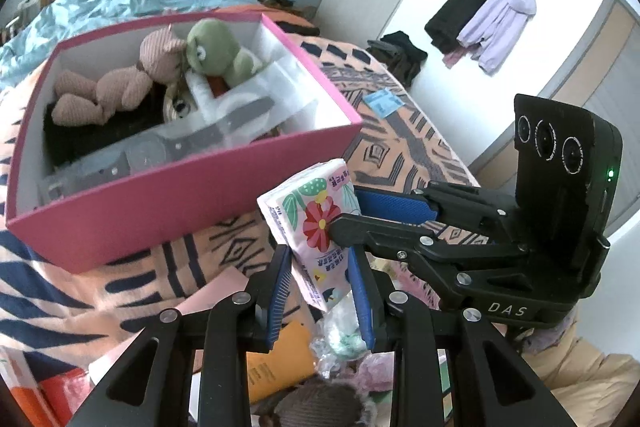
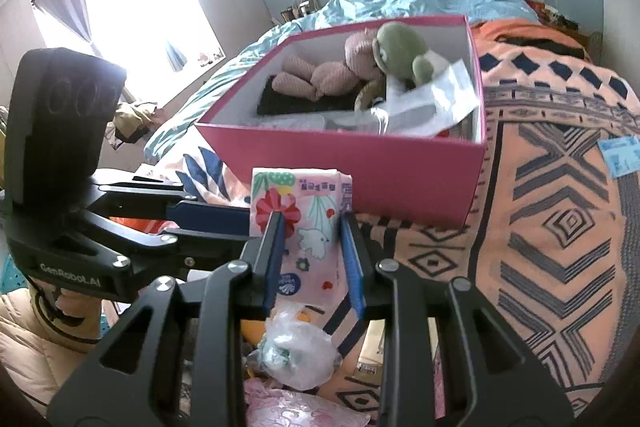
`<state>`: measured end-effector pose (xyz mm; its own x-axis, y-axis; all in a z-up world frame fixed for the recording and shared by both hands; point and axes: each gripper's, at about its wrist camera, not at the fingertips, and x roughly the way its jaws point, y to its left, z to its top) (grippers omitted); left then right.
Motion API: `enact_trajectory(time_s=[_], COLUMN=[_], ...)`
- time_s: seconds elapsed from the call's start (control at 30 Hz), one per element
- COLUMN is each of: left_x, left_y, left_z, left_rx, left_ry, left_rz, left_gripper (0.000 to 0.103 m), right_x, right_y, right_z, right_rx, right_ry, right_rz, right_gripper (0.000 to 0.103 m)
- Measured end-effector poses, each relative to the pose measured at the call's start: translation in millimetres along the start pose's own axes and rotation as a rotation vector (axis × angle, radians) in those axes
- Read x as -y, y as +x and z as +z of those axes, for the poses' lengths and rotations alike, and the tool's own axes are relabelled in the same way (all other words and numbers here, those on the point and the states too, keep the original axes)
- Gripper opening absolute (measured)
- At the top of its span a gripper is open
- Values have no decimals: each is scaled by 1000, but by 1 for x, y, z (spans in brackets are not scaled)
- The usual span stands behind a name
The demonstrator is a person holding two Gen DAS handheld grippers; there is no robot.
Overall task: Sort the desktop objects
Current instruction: 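Carry the pink tissue pack with the right gripper over the pink box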
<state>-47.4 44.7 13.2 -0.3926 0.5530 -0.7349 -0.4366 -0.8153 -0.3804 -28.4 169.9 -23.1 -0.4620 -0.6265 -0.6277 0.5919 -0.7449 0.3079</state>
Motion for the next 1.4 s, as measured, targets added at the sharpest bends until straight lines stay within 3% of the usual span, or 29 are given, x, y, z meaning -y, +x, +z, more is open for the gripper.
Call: enact_trajectory(time_s=[0.47,1.4], left_x=[12,15], left_y=[-12,-10], left_z=[19,51], left_rx=[62,91], left_ry=[35,64], left_rz=[9,17], left_gripper=[28,28], right_x=[1,14], right_y=[-17,-26], right_z=[20,50], right_rx=[65,112], right_ry=[-21,-32], right_rz=[-23,-57], right_gripper=[31,31])
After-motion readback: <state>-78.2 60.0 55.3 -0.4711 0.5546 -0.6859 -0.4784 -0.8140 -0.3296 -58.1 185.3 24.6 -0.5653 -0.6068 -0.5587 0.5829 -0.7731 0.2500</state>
